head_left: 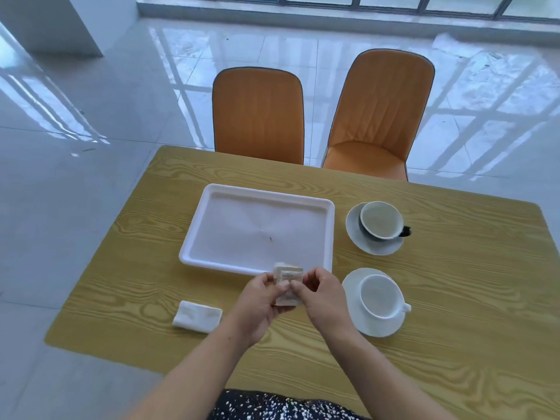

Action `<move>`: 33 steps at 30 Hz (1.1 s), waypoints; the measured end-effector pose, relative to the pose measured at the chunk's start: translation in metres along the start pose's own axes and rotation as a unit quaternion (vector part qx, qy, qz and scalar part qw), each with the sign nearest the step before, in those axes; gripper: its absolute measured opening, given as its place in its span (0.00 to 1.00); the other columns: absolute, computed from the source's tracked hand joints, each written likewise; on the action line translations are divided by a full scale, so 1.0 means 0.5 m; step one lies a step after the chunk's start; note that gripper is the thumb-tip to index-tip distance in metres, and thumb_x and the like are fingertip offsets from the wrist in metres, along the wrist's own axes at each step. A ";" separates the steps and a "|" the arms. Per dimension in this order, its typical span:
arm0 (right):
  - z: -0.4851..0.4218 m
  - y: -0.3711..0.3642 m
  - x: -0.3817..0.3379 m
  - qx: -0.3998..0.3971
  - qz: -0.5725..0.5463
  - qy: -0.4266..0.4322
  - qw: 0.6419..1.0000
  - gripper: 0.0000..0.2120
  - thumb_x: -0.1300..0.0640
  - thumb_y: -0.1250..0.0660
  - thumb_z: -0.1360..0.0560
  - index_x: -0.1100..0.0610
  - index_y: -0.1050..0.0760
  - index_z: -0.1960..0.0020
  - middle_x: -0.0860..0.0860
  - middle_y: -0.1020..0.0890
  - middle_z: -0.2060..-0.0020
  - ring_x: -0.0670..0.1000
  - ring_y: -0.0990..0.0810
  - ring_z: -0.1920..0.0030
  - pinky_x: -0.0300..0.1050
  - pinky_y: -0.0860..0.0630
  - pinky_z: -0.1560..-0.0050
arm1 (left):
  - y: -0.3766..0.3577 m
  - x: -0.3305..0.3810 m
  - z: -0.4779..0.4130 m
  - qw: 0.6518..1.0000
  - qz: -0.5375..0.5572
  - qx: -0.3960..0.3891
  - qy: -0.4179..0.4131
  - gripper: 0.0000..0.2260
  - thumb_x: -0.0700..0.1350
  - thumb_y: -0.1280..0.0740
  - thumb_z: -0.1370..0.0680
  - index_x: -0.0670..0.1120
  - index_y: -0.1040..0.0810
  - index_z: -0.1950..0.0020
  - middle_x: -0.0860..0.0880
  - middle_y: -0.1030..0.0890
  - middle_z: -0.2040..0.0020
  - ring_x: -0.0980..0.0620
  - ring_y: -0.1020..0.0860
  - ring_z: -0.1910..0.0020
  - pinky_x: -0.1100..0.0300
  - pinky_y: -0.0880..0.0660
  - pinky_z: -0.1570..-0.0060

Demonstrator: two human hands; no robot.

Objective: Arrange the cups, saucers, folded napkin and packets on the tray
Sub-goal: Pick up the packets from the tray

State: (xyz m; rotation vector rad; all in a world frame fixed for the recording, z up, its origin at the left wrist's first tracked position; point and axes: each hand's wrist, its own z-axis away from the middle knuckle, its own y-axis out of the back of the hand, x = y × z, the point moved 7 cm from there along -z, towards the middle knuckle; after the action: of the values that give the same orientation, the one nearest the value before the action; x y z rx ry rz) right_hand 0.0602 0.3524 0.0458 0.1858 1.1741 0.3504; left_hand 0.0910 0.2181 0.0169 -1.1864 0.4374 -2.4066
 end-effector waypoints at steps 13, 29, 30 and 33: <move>0.051 -0.012 0.153 -0.100 0.024 -0.114 0.988 0.06 0.55 0.28 0.25 0.55 0.22 0.59 0.52 0.15 0.62 0.52 0.17 0.59 0.54 0.19 0.52 | 0.035 -0.121 0.034 0.985 -0.104 0.120 0.072 0.09 0.35 0.30 0.23 0.41 0.22 0.43 0.42 0.16 0.49 0.44 0.16 0.52 0.52 0.18 0.58; 0.052 -0.082 0.217 -0.040 0.177 -0.140 0.973 0.09 0.53 0.29 0.25 0.49 0.29 0.59 0.44 0.22 0.62 0.43 0.25 0.62 0.39 0.32 0.66 | 0.125 -0.144 0.011 0.903 -0.400 0.151 0.043 0.04 0.42 0.28 0.24 0.46 0.21 0.51 0.47 0.18 0.53 0.47 0.19 0.51 0.47 0.20 0.45; 0.049 -0.082 0.218 -0.040 0.199 -0.136 0.970 0.10 0.53 0.29 0.25 0.49 0.30 0.60 0.44 0.23 0.62 0.43 0.27 0.63 0.39 0.34 0.67 | 0.122 -0.143 0.008 0.891 -0.425 0.154 0.035 0.05 0.42 0.28 0.24 0.45 0.21 0.51 0.47 0.18 0.54 0.48 0.19 0.52 0.48 0.20 0.46; 0.048 -0.084 0.222 -0.045 0.239 -0.127 0.962 0.10 0.52 0.30 0.24 0.51 0.30 0.60 0.45 0.24 0.64 0.45 0.27 0.64 0.41 0.34 0.67 | 0.116 -0.139 0.004 0.861 -0.487 0.147 0.012 0.04 0.45 0.28 0.24 0.46 0.22 0.53 0.50 0.19 0.57 0.49 0.21 0.56 0.54 0.22 0.54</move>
State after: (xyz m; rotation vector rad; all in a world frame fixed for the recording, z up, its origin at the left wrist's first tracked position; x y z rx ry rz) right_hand 0.1272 0.3545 -0.0548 0.4262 0.8474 0.7803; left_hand 0.1442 0.2025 -0.0547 -1.4362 -0.7015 -3.1184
